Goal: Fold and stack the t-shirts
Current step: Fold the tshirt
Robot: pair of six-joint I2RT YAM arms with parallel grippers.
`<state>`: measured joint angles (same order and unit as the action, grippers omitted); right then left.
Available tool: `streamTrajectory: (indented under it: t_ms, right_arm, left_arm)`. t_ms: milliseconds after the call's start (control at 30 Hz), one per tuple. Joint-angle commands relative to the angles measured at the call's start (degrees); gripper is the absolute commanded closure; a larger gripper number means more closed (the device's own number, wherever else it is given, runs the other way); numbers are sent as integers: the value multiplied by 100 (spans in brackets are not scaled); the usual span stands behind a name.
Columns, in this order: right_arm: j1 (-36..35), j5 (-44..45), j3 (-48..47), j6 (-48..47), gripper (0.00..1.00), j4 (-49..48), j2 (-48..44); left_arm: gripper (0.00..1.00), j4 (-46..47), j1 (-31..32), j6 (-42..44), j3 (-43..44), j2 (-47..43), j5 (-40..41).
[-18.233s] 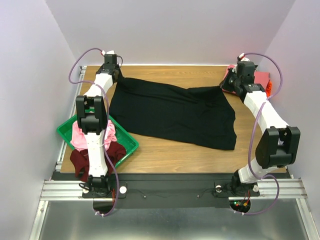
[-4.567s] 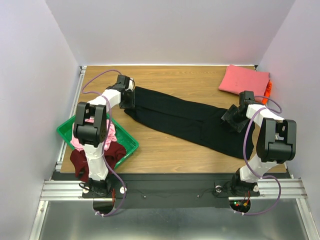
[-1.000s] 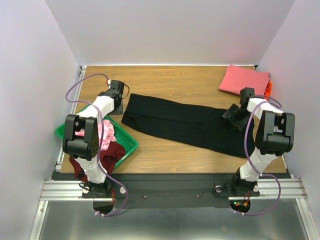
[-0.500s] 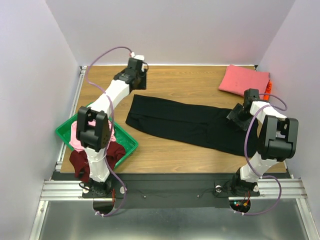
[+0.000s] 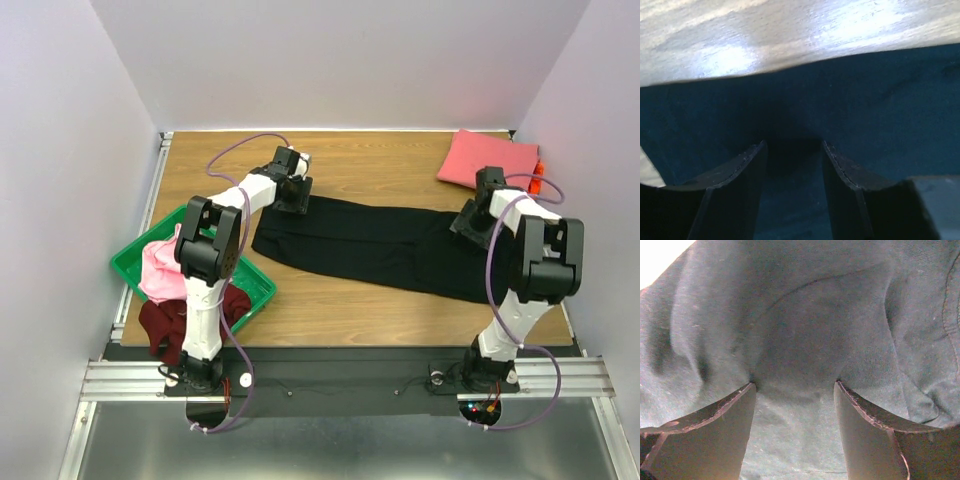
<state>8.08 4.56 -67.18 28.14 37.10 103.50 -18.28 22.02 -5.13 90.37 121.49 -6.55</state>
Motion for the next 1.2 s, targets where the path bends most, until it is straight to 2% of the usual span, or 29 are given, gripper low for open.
streamTrajectory:
  t_ms: [0, 133, 433, 867, 1167]
  right_arm:
    - [-438, -78, -418, 86, 31, -414, 758]
    - [-946, -192, -1199, 165, 32, -423, 1530]
    - [-1493, -614, -2755, 280, 32, -414, 2814]
    - [-1818, -930, -5638, 288, 32, -414, 4739]
    - [-2108, -1220, -6870, 297, 31, -502, 5549]
  left_arm:
    - [42, -237, -31, 82, -432, -117, 232]
    - [42, -299, -31, 65, -844, -196, 356]
    - [42, -913, -14, -155, -1223, -635, 602]
    - [42, -1503, 250, -252, -1452, -574, -390]
    - [42, -1538, 742, -252, -1821, -583, -1173]
